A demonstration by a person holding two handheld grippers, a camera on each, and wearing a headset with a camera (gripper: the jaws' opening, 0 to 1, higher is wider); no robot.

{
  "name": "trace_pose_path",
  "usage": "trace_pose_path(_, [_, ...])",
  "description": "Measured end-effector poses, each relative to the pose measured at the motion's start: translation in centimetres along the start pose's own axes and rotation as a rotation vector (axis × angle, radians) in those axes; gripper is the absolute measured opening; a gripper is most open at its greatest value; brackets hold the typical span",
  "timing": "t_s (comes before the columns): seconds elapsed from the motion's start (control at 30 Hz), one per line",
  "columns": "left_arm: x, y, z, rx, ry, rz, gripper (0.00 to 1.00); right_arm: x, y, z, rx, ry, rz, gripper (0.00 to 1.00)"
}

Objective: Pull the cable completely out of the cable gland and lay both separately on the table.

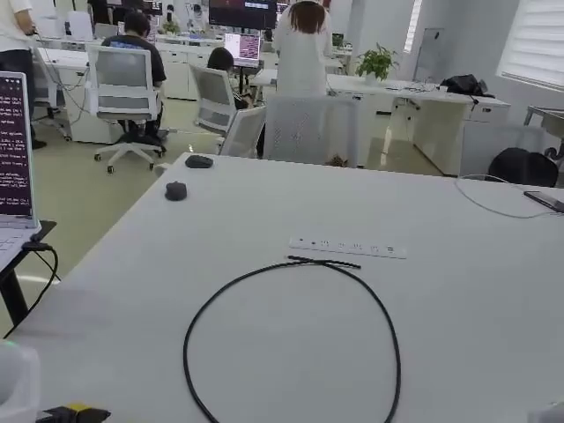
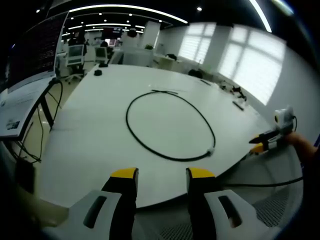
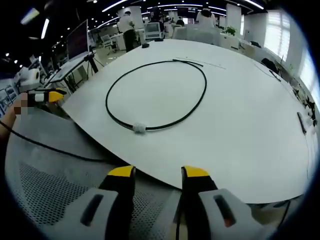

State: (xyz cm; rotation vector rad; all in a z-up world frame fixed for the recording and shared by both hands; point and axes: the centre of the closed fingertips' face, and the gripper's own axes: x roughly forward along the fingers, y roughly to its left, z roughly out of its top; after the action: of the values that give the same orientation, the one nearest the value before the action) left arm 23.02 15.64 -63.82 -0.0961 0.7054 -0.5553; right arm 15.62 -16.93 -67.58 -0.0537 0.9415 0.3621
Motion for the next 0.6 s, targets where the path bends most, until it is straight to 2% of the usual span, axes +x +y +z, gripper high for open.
trace_pose_path(0.6, [0.06,-0.11,-0.03,0.012,0.005,0.001,0.40,-0.01,0.01,0.11,0.004,-0.006,0.005,0.37])
